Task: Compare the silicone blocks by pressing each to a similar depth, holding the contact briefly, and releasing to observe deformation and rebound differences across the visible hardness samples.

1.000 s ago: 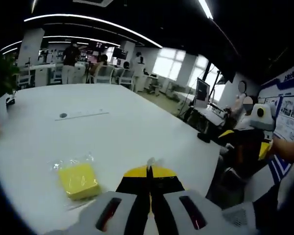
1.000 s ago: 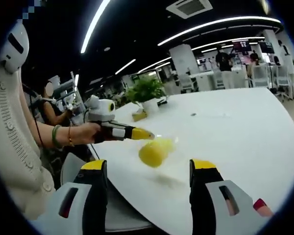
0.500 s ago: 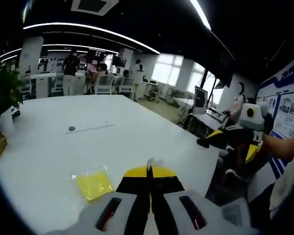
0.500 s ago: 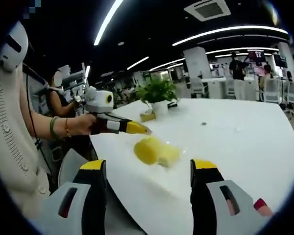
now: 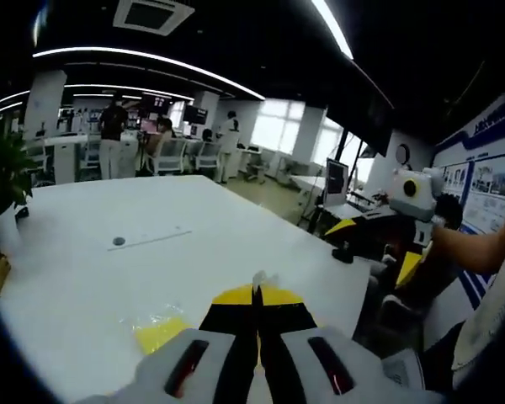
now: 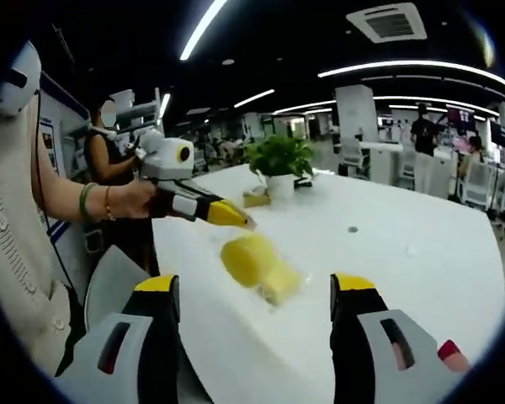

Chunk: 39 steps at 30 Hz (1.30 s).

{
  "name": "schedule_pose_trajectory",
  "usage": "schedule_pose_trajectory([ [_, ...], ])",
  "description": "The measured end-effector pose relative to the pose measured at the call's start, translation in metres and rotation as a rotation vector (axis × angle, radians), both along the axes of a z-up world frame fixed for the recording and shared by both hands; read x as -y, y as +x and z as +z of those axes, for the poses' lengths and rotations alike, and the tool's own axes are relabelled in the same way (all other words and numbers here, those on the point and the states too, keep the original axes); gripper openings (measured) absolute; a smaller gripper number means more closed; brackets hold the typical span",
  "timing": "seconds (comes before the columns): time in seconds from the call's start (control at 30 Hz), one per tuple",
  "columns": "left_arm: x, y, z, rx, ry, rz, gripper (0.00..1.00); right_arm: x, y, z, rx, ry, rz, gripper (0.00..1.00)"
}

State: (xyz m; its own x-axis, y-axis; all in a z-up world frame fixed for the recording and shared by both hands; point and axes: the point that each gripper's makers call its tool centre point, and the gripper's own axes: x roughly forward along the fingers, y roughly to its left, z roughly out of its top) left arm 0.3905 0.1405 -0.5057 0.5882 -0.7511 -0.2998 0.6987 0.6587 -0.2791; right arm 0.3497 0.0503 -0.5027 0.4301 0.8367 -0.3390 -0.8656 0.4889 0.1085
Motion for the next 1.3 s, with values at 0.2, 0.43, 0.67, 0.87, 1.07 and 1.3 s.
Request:
schedule_pose_trajectory([
  [0.2,0.007,0.005,0.009,0.012,-0.008,-0.024,0.0,-0.01,0.019,0.004,0.011,-0.03,0.041,0.69],
  [0.43,0.016,0.012,0.016,0.019,-0.015,-0.05,0.0,-0.023,0.035,-0.002,0.009,-0.089,0.105,0.71],
  [0.67,0.024,0.015,0.017,0.026,-0.012,-0.071,0.0,-0.032,0.044,-0.011,0.002,-0.119,0.141,0.7],
  [0.87,0.029,0.017,0.019,0.025,-0.016,-0.084,0.0,-0.041,0.048,-0.026,-0.021,-0.161,0.19,0.68],
  [1.07,0.034,0.018,0.018,0.022,-0.014,-0.097,0.0,-0.048,0.054,-0.036,-0.035,-0.202,0.231,0.68],
  [1.3,0.039,0.017,0.017,0.011,-0.018,-0.116,0.0,-0.053,0.058,-0.046,-0.058,-0.214,0.259,0.65],
])
